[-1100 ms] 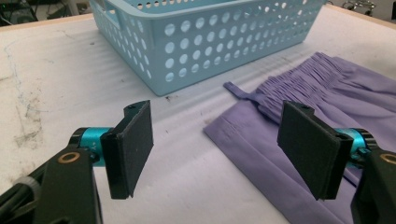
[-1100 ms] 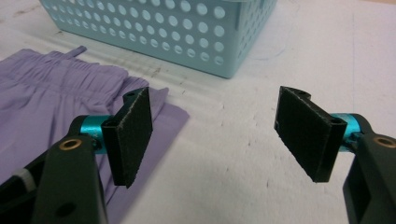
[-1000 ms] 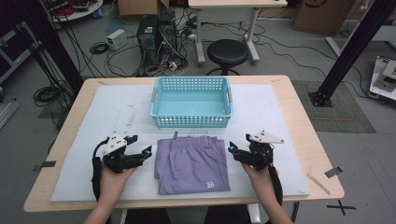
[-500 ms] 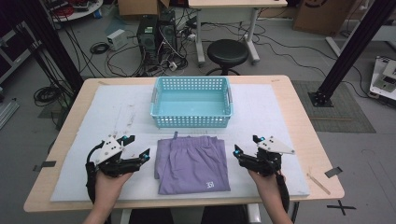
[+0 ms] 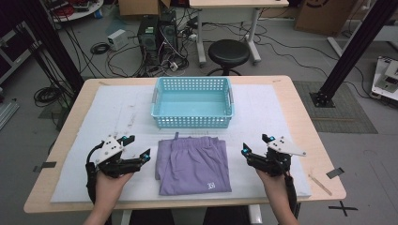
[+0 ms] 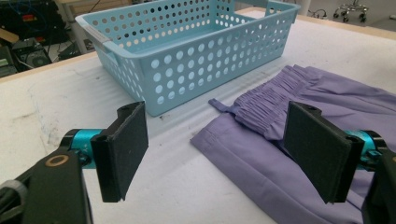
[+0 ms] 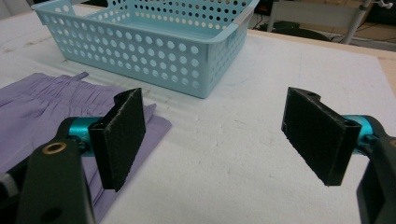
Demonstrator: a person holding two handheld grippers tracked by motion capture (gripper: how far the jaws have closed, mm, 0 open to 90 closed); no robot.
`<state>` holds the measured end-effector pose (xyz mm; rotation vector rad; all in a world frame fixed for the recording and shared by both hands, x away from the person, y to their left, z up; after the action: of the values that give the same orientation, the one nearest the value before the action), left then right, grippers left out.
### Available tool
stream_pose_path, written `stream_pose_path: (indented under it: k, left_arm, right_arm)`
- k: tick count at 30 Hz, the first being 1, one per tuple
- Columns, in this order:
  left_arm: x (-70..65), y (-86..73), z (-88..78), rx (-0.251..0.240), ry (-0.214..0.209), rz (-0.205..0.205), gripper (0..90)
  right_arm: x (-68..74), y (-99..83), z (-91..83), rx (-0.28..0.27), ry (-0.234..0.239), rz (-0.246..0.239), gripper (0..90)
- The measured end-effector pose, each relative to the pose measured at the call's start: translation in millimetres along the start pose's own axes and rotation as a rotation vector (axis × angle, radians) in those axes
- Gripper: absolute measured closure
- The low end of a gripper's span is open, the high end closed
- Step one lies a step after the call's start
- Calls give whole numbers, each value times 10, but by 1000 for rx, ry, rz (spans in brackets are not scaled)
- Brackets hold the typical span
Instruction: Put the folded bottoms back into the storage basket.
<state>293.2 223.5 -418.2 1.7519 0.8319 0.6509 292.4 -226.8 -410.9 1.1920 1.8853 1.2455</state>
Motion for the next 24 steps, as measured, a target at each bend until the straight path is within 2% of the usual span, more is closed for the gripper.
stream_pose_path:
  k: [3, 6, 8, 14, 16, 21, 24]
  left_arm:
    - [-29, -3, 5, 5, -19, -1, 223]
    - [-49, -13, -3, 7, -32, -23, 223]
    - [-53, -20, -17, 16, -34, -47, 223]
    - [-68, -91, -29, 101, -42, -139, 224]
    - [-106, -120, -28, 119, -59, -160, 224]
    - [-226, -171, -5, 145, -86, -152, 224]
    - [-279, -226, 54, 182, -104, -158, 224]
  right_arm:
    - [23, -6, -8, -4, 5, 0, 226]
    - [53, -18, -5, -2, 16, -6, 228]
    - [68, -24, -2, 0, 18, -10, 233]
    - [103, -39, -31, 8, 31, 2, 243]
    - [122, -54, -33, 21, 36, 9, 250]
    - [190, -102, -15, 55, 61, 11, 251]
    - [236, -138, 39, 87, 78, 9, 251]
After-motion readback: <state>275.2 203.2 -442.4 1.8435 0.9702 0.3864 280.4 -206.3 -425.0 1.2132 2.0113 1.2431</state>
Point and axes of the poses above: each handheld gripper's, and its own axes: z roughly forward along the jaws, y roughly out of its top, x roughly to its left, the point moved 2 cm from there along z, roughly forward along the jaws, and after that the axes turned 1 degree about y, right-handed, at the moved point
